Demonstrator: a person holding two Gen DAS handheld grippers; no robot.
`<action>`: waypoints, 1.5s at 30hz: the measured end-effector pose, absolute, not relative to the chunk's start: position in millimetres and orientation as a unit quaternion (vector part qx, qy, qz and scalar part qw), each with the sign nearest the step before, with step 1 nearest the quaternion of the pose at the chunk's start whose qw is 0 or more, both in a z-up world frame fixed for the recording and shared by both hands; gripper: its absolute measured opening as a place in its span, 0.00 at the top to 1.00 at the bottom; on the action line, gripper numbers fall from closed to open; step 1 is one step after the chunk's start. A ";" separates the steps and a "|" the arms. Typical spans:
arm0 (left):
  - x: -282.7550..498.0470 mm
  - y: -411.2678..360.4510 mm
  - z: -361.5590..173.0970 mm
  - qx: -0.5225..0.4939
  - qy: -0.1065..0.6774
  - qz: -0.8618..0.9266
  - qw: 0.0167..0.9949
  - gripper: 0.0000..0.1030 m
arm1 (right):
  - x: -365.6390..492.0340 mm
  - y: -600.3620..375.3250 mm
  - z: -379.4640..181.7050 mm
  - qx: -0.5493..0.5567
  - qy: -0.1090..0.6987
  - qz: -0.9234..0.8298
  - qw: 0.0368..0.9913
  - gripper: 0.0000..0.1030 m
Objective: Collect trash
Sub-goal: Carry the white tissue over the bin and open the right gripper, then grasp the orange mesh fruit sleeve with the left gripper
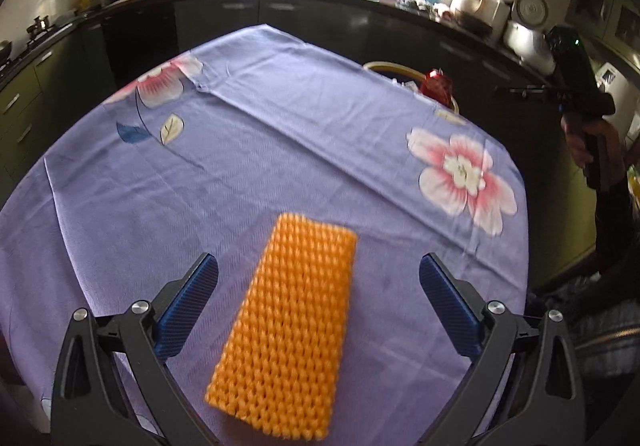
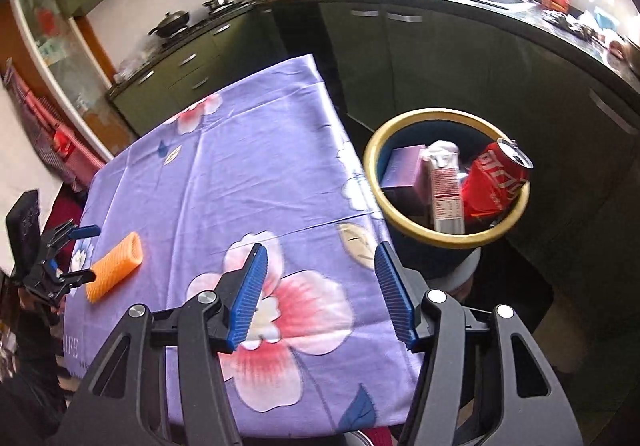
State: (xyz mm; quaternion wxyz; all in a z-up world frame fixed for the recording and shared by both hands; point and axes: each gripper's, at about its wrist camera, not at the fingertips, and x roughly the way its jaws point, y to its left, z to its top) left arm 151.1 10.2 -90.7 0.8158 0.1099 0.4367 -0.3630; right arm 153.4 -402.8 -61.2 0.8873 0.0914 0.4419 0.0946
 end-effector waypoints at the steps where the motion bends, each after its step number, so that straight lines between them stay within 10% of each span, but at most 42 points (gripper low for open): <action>1: 151.7 11.1 -93.5 0.110 0.443 -0.374 0.807 0.07 | 152.8 -398.3 -61.7 0.089 0.443 0.101 0.887 0.45; 27: 168.6 7.4 -127.2 0.151 0.511 -0.381 0.756 0.10 | 154.6 -377.4 -66.7 0.080 0.452 0.125 0.879 0.43; 45: 158.3 11.9 -104.5 0.163 0.489 -0.337 0.788 0.88 | 154.8 -387.7 -71.1 0.096 0.448 0.131 0.879 0.43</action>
